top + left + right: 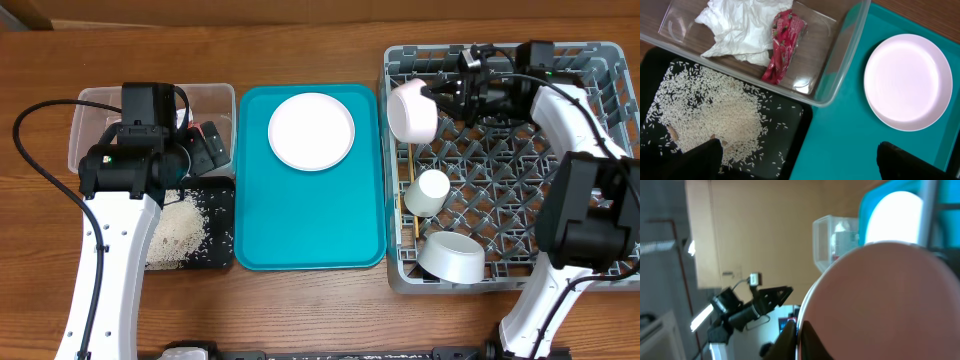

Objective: Sort waste into correct bins and load items into the dishwasher
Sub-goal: 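Lift the pink bowl and carry it right into the rack, then move the right gripper left back to the pink plate on the tray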

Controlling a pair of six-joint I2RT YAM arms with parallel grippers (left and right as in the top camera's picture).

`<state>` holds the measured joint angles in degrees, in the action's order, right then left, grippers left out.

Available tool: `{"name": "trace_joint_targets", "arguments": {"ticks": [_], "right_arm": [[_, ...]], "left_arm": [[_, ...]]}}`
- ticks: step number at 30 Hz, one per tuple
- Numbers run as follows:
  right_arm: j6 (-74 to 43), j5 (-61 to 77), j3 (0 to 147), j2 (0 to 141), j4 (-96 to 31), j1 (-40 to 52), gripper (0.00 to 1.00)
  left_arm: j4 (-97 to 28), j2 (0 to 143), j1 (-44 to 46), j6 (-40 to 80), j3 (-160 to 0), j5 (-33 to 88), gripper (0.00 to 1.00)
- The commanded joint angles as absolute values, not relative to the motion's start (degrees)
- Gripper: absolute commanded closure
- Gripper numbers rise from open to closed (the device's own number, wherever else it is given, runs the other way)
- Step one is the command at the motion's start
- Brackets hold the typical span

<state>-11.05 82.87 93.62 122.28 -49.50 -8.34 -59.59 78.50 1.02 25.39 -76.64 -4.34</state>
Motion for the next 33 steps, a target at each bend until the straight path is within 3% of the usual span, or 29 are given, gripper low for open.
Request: {"name": "trace_joint_targets", "arguments": {"ticks": [1, 5, 11, 17, 23, 28, 33], "right_arm": [[-10.46, 72.95, 92.9, 121.54, -50.96, -9.98, 0.82], [-7.38, 72.95, 92.9, 121.51, -54.11, -12.84, 0.64], [-4.05, 72.9, 93.01, 121.4, -58.54, -17.5, 0.5], [-4.29, 69.76, 93.82, 118.04, -59.42, -21.89, 0.5], [-4.71, 50.35, 95.77, 109.78, -62.5, -21.26, 0.5], [-6.31, 40.73, 96.16, 100.57, -62.02, -16.84, 0.51], [-10.9, 30.3, 96.2, 92.4, -62.19, -6.39, 0.51]], "left_arm": [[-59.57, 78.41, 0.78, 25.32, -77.47, -4.47, 0.0], [-59.55, 78.41, 0.78, 25.32, -77.47, -4.47, 0.0], [-59.55, 78.41, 0.78, 25.32, -77.47, -4.47, 0.0], [-59.55, 78.41, 0.78, 25.32, -77.47, -4.47, 0.0], [-59.55, 78.41, 0.78, 25.32, -77.47, -4.47, 0.0], [-59.55, 78.43, 0.75, 25.32, -77.47, -4.47, 0.0], [-59.55, 78.43, 0.75, 25.32, -77.47, -4.49, 0.0]]}}
